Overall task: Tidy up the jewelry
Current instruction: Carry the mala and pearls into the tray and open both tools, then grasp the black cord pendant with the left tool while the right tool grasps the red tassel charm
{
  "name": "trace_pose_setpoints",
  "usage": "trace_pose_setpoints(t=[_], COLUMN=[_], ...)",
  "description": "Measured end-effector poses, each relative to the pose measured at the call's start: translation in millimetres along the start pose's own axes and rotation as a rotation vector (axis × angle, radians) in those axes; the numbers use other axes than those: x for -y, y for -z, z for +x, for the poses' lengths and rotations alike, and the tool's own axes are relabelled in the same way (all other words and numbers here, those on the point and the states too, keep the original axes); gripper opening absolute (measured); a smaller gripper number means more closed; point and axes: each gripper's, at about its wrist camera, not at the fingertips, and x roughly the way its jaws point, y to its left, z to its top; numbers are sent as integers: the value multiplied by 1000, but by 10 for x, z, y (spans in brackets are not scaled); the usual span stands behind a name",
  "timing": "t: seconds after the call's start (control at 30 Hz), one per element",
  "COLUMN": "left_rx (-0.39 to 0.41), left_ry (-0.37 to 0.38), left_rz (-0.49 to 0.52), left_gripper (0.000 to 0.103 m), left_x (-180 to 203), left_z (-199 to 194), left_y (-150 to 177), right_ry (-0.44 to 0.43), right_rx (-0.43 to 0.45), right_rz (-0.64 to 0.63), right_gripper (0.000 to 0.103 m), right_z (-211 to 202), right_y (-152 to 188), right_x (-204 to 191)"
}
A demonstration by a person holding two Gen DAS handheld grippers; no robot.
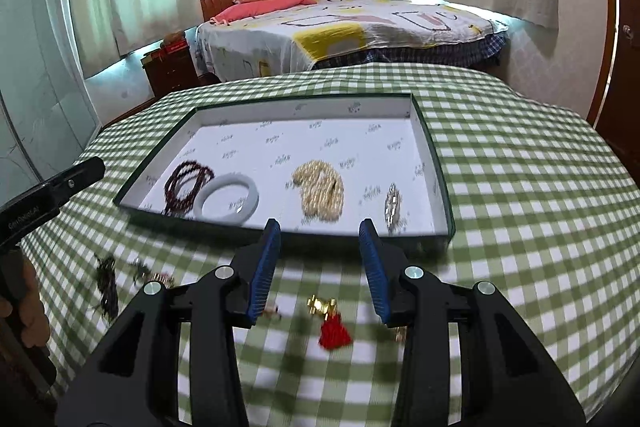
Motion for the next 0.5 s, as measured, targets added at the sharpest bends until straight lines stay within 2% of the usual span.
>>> trace_pose_setpoints(t=[0.5], left_rx=[-76], left_ry=[-47], left_rz=[-1], left_gripper=[66], left_x=[3], left_z=[-189], left_y=[609], right_ry=[-23], right_rx=[-33], right_rz=[-6], right_gripper=[40], right_z=[-173], right_y=[433], right_x=[-60])
